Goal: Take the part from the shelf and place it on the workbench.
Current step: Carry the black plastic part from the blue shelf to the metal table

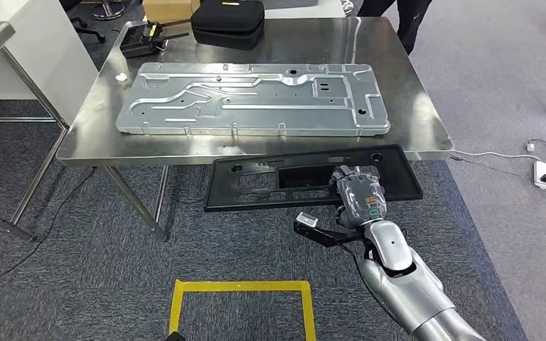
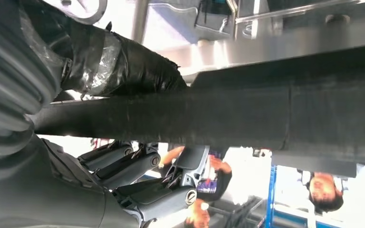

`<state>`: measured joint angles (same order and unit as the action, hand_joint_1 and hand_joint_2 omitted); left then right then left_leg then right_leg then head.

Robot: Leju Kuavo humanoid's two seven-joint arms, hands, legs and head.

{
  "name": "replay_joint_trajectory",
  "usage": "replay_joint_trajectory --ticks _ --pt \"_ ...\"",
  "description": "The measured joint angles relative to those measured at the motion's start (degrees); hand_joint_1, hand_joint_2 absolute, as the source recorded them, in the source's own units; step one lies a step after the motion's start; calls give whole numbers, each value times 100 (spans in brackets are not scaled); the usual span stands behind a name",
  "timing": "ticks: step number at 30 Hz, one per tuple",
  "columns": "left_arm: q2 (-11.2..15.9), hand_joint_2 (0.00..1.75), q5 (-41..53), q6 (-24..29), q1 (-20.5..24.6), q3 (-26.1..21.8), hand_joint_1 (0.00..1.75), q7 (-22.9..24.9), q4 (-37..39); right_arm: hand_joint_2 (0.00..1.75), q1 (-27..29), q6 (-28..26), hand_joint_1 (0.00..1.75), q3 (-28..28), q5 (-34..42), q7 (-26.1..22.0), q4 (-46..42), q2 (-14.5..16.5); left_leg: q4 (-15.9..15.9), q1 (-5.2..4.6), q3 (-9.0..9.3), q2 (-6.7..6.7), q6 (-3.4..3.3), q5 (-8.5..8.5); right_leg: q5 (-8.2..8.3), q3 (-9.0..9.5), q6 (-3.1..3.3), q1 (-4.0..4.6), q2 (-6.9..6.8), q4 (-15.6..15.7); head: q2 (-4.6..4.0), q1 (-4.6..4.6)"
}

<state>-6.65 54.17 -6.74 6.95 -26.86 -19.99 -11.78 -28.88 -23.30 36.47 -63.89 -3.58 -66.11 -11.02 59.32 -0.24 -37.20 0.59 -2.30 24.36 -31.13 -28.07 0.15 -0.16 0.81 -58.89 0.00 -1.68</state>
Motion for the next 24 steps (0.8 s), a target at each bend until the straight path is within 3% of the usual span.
replay_joint_trajectory --ticks 2,3,4,6,8,9,12,13,14,17,19,22,23,24 --pt "-6 175 -7 6 -6 0 0 -2 0 175 -53 7 175 -94 55 13 -155 -72 -63 22 133 -4 -63 -13 22 -47 -52 -11 -11 -211 0 7" --pt "-9 175 -9 10 -4 0 0 -5 0 175 -90 10 175 -145 77 13 -231 -104 -77 30 204 -5 -87 2 -1 -177 -77 -18 -17 -448 0 7" --pt "-11 175 -10 14 -2 0 0 -8 0 175 -121 13 175 -195 96 13 -304 -140 -85 34 257 -8 -103 28 -70 -384 -106 -28 -25 -770 0 9" --pt "-12 175 -15 16 0 0 0 -28 0 175 -146 20 175 -270 121 13 -425 -198 -84 36 352 -3 -114 106 -375 -873 -159 -39 -33 -1377 0 9" --pt "-13 175 -25 15 -8 0 0 -56 0 175 -133 31 175 -323 145 13 -518 -262 -83 35 478 21 -111 203 -573 -1152 -178 -51 -41 -1468 0 9" --pt "-13 175 -29 15 -14 -1 0 -64 0 175 -129 35 175 -343 154 11 -554 -285 -83 35 551 33 -106 259 -467 -1166 -169 -53 -44 -1257 0 9" --pt "-29 175 -30 17 -24 -1 0 -65 2 175 -126 49 175 -372 166 9 -619 -329 -83 32 736 52 -58 417 450 -1008 -75 -18 -49 -293 0 14" --pt "-35 175 -28 22 -19 0 0 -64 3 175 -122 57 175 -374 167 8 -627 -337 -95 32 757 59 -28 455 661 -972 -37 6 -50 -122 0 20" --pt "-40 175 -28 30 -16 0 0 -63 4 175 -116 66 175 -378 167 8 -636 -341 -97 32 776 66 9 471 758 -962 -3 30 -48 -55 0 27" --pt "-37 175 -18 66 -10 0 0 -61 3 175 -106 84 175 -384 171 4 -672 -343 -42 24 795 60 105 510 773 -854 96 5 -44 30 0 35" --pt "-34 175 -11 84 1 0 0 -64 2 175 -115 87 175 -384 178 -1 -683 -345 323 36 627 28 157 691 758 -770 152 -27 -53 71 0 33" --pt "-34 175 -10 91 8 0 0 -67 3 175 -104 94 175 -384 182 -11 -685 -345 1329 74 9 -8 232 1108 705 -734 195 -25 -54 75 0 32" --pt "-34 175 -10 91 5 0 0 -67 3 175 -92 98 175 -384 182 -15 -685 -344 1469 82 -136 -13 246 1115 684 -722 194 -24 -51 70 0 31" --pt "-34 175 -10 91 2 0 0 -67 3 175 -83 102 175 -384 182 -18 -685 -343 1402 87 -179 -16 249 999 663 -706 188 -24 -49 63 0 31"
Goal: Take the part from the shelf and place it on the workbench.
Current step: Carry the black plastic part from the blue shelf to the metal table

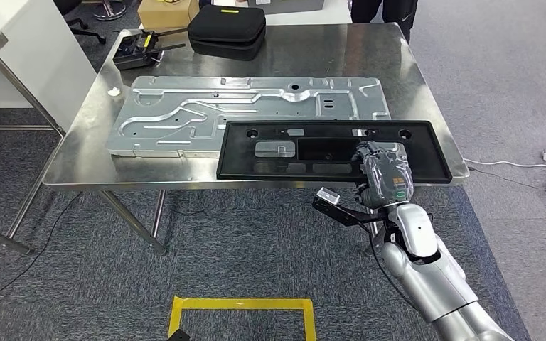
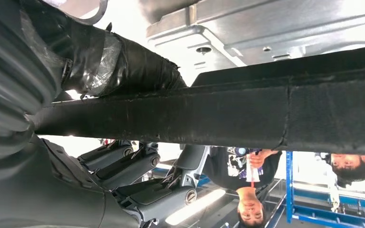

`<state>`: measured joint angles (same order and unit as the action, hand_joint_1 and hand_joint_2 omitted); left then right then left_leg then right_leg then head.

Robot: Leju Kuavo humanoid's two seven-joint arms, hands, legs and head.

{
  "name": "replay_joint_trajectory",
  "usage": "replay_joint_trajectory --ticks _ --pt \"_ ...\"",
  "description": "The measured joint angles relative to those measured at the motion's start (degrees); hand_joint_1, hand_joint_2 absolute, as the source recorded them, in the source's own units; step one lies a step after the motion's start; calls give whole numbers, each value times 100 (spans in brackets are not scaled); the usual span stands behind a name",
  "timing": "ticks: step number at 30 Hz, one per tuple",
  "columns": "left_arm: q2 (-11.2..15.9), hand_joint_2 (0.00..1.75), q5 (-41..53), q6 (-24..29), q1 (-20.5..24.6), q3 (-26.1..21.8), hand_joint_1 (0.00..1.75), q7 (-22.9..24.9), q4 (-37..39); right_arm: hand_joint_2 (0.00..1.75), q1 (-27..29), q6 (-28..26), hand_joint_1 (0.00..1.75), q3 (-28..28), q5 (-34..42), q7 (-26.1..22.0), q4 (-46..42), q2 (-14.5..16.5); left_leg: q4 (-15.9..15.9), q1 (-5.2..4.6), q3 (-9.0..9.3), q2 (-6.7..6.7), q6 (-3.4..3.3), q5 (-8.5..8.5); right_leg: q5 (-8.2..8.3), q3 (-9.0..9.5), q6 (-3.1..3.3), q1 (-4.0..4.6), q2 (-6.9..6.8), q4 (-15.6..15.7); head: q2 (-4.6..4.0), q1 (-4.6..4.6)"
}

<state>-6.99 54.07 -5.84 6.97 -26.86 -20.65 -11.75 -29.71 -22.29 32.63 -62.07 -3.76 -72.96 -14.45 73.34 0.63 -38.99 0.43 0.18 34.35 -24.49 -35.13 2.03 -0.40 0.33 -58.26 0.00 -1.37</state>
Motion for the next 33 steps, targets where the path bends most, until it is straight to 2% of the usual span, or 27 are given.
replay_joint_trajectory --ticks 2,3,4,5,7,9,10,13,14,15,16,17,19,21,24,26,28,29,30,31,33 --pt "2 175 0 3 0 0 0 0 -1 175 8 4 175 0 0 1 0 0 -691 4 195 -6 -34 -511 -51 47 -28 -1 3 -19 0 1" --pt "3 175 0 4 3 0 0 0 -1 175 7 5 175 0 0 2 0 0 -1057 -2 314 -8 -55 -702 -71 64 -48 4 3 -30 0 2" --pt "3 175 1 7 10 0 0 0 -1 175 6 5 175 0 0 2 0 0 -1327 -15 399 -9 -79 -809 -83 64 -73 9 3 -35 0 2" --pt "4 175 5 10 12 0 0 0 0 175 8 8 175 0 0 2 1 0 -1463 -28 438 -7 -104 -858 -90 55 -103 13 2 -38 0 3" --pt "3 175 20 20 6 0 0 2 -1 175 17 15 175 1 0 -3 1 0 -1502 -41 448 -2 -163 -873 -90 39 -170 21 1 -29 0 2" --pt "1 175 41 27 1 2 0 4 -1 175 20 32 175 5 0 -20 3 2 -1551 -18 479 -2 -223 -935 -174 -2 -228 14 -4 -123 0 6" --pt "0 175 50 27 10 3 0 5 -1 175 15 47 175 11 0 -33 7 3 -1576 -5 493 -4 -251 -949 -294 -90 -251 10 -6 -311 0 9" --pt "1 175 62 18 29 6 0 8 -1 175 19 133 175 49 -1 -62 54 7 -1578 -5 504 -1 -294 -936 -759 -627 -301 -14 -11 -1370 0 11" --pt "1 175 67 13 28 7 0 8 -1 175 30 166 175 67 -1 -66 81 8 -1572 -6 508 3 -298 -924 -788 -761 -310 -22 -11 -1591 0 11" --pt "1 175 72 9 26 7 0 8 -1 175 39 191 175 85 -2 -67 109 9 -1561 -7 514 9 -297 -908 -701 -791 -311 -28 -12 -1590 0 11" --pt "1 175 81 8 25 7 0 7 -1 175 43 208 175 103 -2 -68 132 9 -1546 -7 527 16 -291 -886 -510 -704 -303 -33 -13 -1357 0 11" --pt "-2 175 88 8 26 7 0 7 -1 175 42 221 175 120 -2 -69 149 10 -1528 -7 545 21 -280 -857 -280 -536 -285 -34 -14 -969 0 11" --pt "-7 175 98 9 29 9 0 5 -1 175 30 226 175 152 -2 -70 170 15 -1494 -25 561 27 -242 -802 -18 -199 -243 -10 -15 -298 0 11" --pt "-9 175 93 13 29 12 0 -1 -1 175 32 222 175 181 0 -74 184 30 -1490 -39 560 26 -198 -782 -32 -96 -213 20 -12 -109 0 9" --pt "-3 175 66 22 13 13 0 -16 -1 175 47 213 175 216 4 -80 196 61 -1436 -40 556 17 -115 -702 -31 -48 -141 -21 -18 -32 0 8" --pt "6 175 49 26 -1 13 0 -31 -1 175 48 212 175 232 3 -78 197 89 -986 -32 354 4 -66 -445 -28 5 -80 -51 -32 18 0 8" --pt "8 175 22 26 -20 11 0 -49 -1 175 46 219 175 260 -5 -73 209 129 -239 -16 -36 -2 -32 -147 -41 17 -46 -46 -36 17 0 7" --pt "9 175 10 26 -34 11 0 -58 -1 175 47 224 175 282 -14 -69 223 157 19 -6 -192 -3 -19 -99 -49 20 -42 -43 -34 11 0 7" --pt "9 175 2 26 -45 11 0 -67 -1 175 47 228 175 304 -26 -64 240 185 76 0 -254 -3 -13 -161 -60 23 -43 -42 -31 1 0 7" --pt "11 175 -1 26 -53 12 0 -78 -1 175 46 231 175 322 -40 -58 259 211 -91 5 -206 -5 -13 -328 -74 29 -51 -43 -26 -14 0 6" --pt "19 175 9 26 -50 13 0 -95 -1 175 42 231 175 339 -64 -51 291 255 -855 4 129 -7 -34 -735 -113 42 -89 -37 -21 -50 0 7"
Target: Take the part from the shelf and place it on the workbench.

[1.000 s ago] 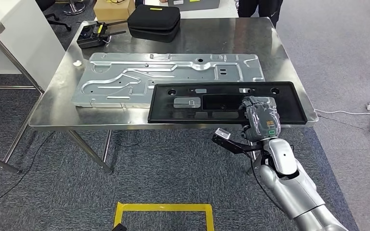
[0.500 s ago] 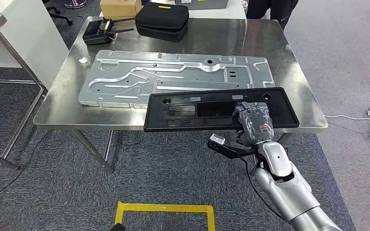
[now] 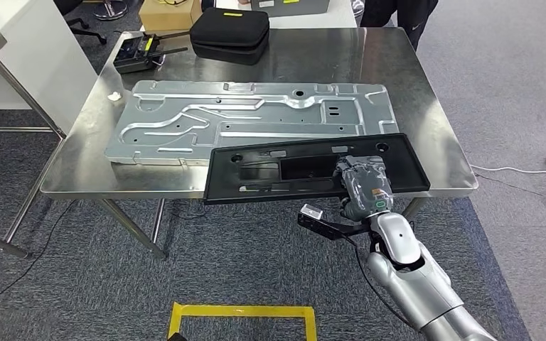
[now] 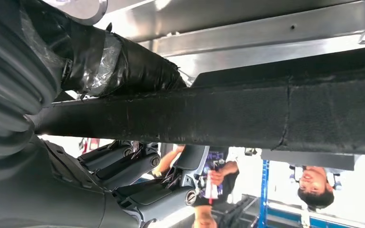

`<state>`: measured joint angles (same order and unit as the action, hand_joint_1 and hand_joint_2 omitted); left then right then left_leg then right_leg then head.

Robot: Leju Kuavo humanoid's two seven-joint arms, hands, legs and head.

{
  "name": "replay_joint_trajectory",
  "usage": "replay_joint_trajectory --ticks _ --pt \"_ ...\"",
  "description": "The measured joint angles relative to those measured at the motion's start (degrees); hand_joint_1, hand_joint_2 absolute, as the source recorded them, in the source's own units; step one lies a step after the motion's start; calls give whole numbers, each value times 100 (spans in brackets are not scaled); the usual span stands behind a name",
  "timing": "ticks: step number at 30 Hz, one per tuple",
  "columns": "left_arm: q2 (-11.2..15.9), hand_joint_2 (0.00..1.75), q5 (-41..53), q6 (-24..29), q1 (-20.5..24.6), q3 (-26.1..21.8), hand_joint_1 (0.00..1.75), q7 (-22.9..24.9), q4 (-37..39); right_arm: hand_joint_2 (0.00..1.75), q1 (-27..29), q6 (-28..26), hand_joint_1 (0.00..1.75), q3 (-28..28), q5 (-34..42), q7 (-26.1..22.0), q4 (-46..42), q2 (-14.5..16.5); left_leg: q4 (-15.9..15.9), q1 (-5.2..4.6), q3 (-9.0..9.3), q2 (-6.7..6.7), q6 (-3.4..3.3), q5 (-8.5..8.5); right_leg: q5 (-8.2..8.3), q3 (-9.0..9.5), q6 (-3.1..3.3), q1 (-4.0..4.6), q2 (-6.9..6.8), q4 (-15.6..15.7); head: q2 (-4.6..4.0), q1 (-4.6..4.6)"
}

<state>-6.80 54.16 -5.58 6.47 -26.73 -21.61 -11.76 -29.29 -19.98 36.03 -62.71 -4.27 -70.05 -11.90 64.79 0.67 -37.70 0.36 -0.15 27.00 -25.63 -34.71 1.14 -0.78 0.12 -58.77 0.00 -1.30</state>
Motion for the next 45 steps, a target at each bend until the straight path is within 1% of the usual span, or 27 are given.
replay_joint_trajectory --ticks 2,6,8,10,11,12,13,15,16,18,19,21,23,25,26,27,28,30,32,34,37,39,41,42,43,44,45 --pt "5 175 17 -3 15 0 0 -5 0 175 -6 -3 175 8 -14 3 25 24 -516 -16 234 5 -36 -176 -27 -3 -51 22 -1 -30 0 2" --pt "-1 175 43 -16 20 0 0 -2 0 175 -7 -6 175 31 -19 1 58 34 -627 -14 273 7 -142 -204 -76 -27 -165 19 -8 -68 0 4" --pt "-6 175 56 -17 32 0 0 6 0 175 -3 -11 175 37 -11 1 69 34 -671 3 294 -1 -209 -228 -331 -207 -215 3 -8 -466 0 7" --pt "-9 175 86 -17 47 3 0 34 0 175 26 -16 175 41 10 -1 89 33 -670 -5 294 -4 -237 -225 -676 -552 -247 -1 -8 -1207 0 6" --pt "-10 175 100 -17 51 7 0 56 0 175 55 -17 175 45 24 -5 106 31 -666 -9 295 -2 -244 -220 -759 -695 -256 -2 -8 -1498 0 7" --pt "-11 175 110 -17 53 10 0 77 0 175 85 -19 175 48 36 -10 128 29 -659 -11 295 2 -248 -213 -734 -755 -255 -1 -9 -1600 0 7" --pt "-12 175 116 -17 54 13 0 92 0 175 107 -20 175 50 48 -17 149 28 -649 -13 298 6 -248 -205 -604 -707 -244 0 -9 -1475 0 8" --pt "-22 175 123 -17 57 16 0 105 0 175 118 -22 175 51 61 -27 175 28 -632 -18 308 11 -235 -184 -210 -368 -188 11 -9 -731 0 8" --pt "-31 175 125 -17 62 17 0 105 0 175 110 -22 175 51 64 -31 180 28 -621 -28 305 11 -218 -174 -81 -196 -157 27 -10 -372 0 7" --pt "-44 175 125 -17 71 19 0 108 0 175 97 -23 175 54 64 -36 192 29 -616 -42 296 7 -174 -167 -14 -37 -115 62 -11 -35 0 5" --pt "-47 175 125 -17 75 20 0 109 0 175 98 -24 175 56 64 -37 197 29 -621 -46 295 6 -146 -169 -17 -25 -104 76 -10 -17 0 5" --pt "-48 175 122 -16 77 20 0 110 0 175 102 -27 175 58 64 -36 204 28 -593 -46 285 1 -90 -128 4 1 -53 40 -13 30 0 5" --pt "-48 175 119 -15 78 20 0 109 0 175 94 -31 175 58 64 -34 204 28 -253 -41 144 -2 -38 97 29 38 13 -2 -24 85 0 2" --pt "-49 175 119 -14 78 20 0 110 0 175 95 -34 175 60 64 -36 207 30 475 -17 -188 -3 7 450 28 46 43 1 -28 89 0 0" --pt "-50 175 119 -15 77 20 0 110 0 175 103 -35 175 61 64 -38 213 31 812 -6 -355 -3 26 568 24 45 45 2 -27 85 0 1" --pt "-51 175 120 -15 76 20 0 110 0 175 113 -35 175 62 64 -38 223 31 975 3 -448 -4 40 575 16 47 43 2 -25 78 0 1" --pt "-51 175 120 -16 74 20 0 110 0 175 122 -35 175 63 64 -37 234 31 920 10 -433 -5 48 472 4 51 36 0 -22 67 0 1" --pt "-51 175 121 -17 77 20 0 108 0 175 133 -36 175 63 64 -38 249 30 210 22 -104 -7 39 66 -39 67 3 -6 -13 32 0 0" --pt "-51 175 124 -17 86 20 0 104 0 175 129 -40 175 63 64 -39 250 30 -435 8 218 -5 1 -139 -81 65 -54 14 -7 -13 0 1" --pt "-52 175 128 -18 84 21 0 102 0 175 126 -45 175 63 64 -42 251 29 -574 -13 295 1 -48 -122 -93 61 -111 36 -5 -20 0 3" --pt "-55 175 129 -17 80 22 0 101 0 175 124 -48 175 62 64 -48 251 28 -625 -1 329 3 -159 -136 -172 26 -203 10 -6 -115 0 5" --pt "-58 175 130 -17 87 24 0 99 0 175 114 -54 175 62 64 -48 250 28 -656 9 360 0 -224 -131 -431 -236 -250 -2 -9 -629 0 7" --pt "-60 175 137 -19 87 24 0 99 0 175 118 -83 175 62 65 -48 251 27 -652 -1 376 0 -255 -103 -703 -671 -272 -2 -9 -1395 0 7" --pt "-61 175 141 -19 83 24 0 99 0 175 125 -102 175 62 67 -47 251 25 -649 -5 394 3 -262 -84 -714 -822 -273 -1 -9 -1615 0 7" --pt "-61 175 145 -19 79 24 0 99 0 175 127 -118 175 60 71 -45 247 17 -646 -9 426 9 -263 -59 -609 -873 -264 0 -9 -1630 0 7" --pt "-61 175 146 -19 75 24 0 99 0 175 119 -126 175 55 77 -41 232 4 -644 -11 472 16 -258 -29 -392 -794 -244 2 -9 -1394 0 7" --pt "-61 175 146 -19 73 24 0 99 0 175 96 -125 175 43 85 -34 199 -16 -644 -14 527 21 -248 9 -127 -631 -215 7 -10 -993 0 7"
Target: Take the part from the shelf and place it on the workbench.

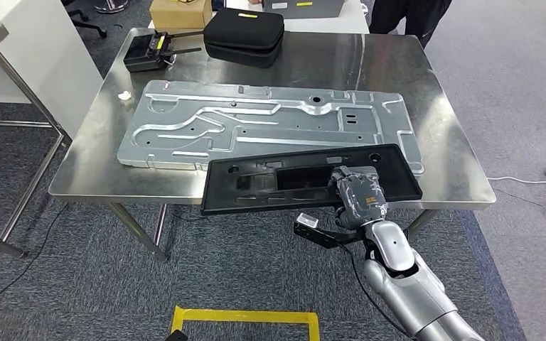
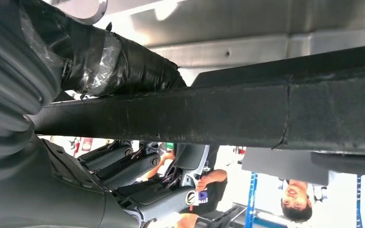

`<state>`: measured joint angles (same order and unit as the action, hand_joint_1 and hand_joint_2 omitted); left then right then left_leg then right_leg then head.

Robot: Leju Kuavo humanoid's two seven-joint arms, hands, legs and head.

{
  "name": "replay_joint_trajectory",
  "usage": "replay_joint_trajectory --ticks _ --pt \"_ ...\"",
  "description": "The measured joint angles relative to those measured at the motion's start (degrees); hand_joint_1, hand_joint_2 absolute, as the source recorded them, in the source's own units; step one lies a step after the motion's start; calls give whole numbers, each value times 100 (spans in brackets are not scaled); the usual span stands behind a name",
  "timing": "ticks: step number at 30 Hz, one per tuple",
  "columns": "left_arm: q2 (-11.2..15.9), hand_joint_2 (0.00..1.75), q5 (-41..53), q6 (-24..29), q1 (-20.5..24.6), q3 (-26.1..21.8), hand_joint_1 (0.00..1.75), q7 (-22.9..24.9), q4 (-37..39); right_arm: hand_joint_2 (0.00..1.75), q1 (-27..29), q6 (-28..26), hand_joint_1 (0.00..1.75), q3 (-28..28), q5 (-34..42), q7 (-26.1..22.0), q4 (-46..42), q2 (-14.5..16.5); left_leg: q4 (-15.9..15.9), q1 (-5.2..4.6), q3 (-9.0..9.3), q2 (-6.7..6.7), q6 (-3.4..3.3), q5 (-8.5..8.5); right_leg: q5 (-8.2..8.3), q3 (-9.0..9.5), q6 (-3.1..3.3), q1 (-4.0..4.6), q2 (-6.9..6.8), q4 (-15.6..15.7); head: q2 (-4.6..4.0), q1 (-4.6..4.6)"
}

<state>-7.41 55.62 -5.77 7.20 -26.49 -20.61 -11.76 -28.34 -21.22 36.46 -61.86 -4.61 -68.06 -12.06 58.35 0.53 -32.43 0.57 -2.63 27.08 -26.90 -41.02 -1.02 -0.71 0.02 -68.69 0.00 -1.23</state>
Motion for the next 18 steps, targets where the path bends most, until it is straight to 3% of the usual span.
replay_joint_trajectory --ticks 2,3,5,7,9,11,13,15,16,18 --pt "-3 175 -1 1 2 1 0 0 0 175 -84 16 175 -36 16 13 -85 -46 -1 -14 69 4 35 68 311 319 63 32 -1 679 0 -1" --pt "-4 175 -2 2 6 1 0 1 0 175 -136 37 175 -55 26 21 -139 -75 0 -18 77 1 60 87 331 401 93 53 -1 851 0 -2" --pt "-4 175 -10 3 13 1 0 4 0 175 -206 94 175 -89 42 35 -239 -131 -8 -22 83 -5 110 101 268 448 139 85 3 937 0 -3" --pt "-3 175 -30 8 11 0 0 11 0 175 -212 138 175 -124 50 43 -320 -181 31 -21 85 -15 168 169 244 516 183 45 -1 1009 0 -3" --pt "-2 175 -48 10 10 0 0 20 0 175 -212 148 175 -150 51 43 -348 -207 350 -20 -46 -22 221 350 231 598 226 2 -11 1076 0 -6" --pt "-2 175 -54 9 10 0 0 24 0 175 -218 149 175 -160 51 44 -349 -217 625 -14 -180 -23 239 472 219 616 246 1 -13 1083 0 -8" --pt "-2 175 -54 10 10 0 0 28 0 175 -218 149 175 -161 51 44 -349 -217 688 -12 -215 -23 242 497 216 618 250 1 -13 1082 0 -8" --pt "-3 175 -54 18 9 -1 0 54 0 175 -212 147 175 -164 51 43 -351 -217 998 -2 -394 -24 255 610 205 624 263 3 -14 1079 0 -8" --pt "-3 175 -51 28 6 -2 0 73 0 175 -191 145 175 -164 50 43 -351 -217 1149 8 -540 -25 267 554 178 644 264 2 -9 1066 0 -8" --pt "-3 175 -45 61 4 -3 0 103 0 175 -150 140 175 -167 49 43 -358 -217 819 22 -549 -28 264 139 84 709 234 -1 4 1014 0 -8"
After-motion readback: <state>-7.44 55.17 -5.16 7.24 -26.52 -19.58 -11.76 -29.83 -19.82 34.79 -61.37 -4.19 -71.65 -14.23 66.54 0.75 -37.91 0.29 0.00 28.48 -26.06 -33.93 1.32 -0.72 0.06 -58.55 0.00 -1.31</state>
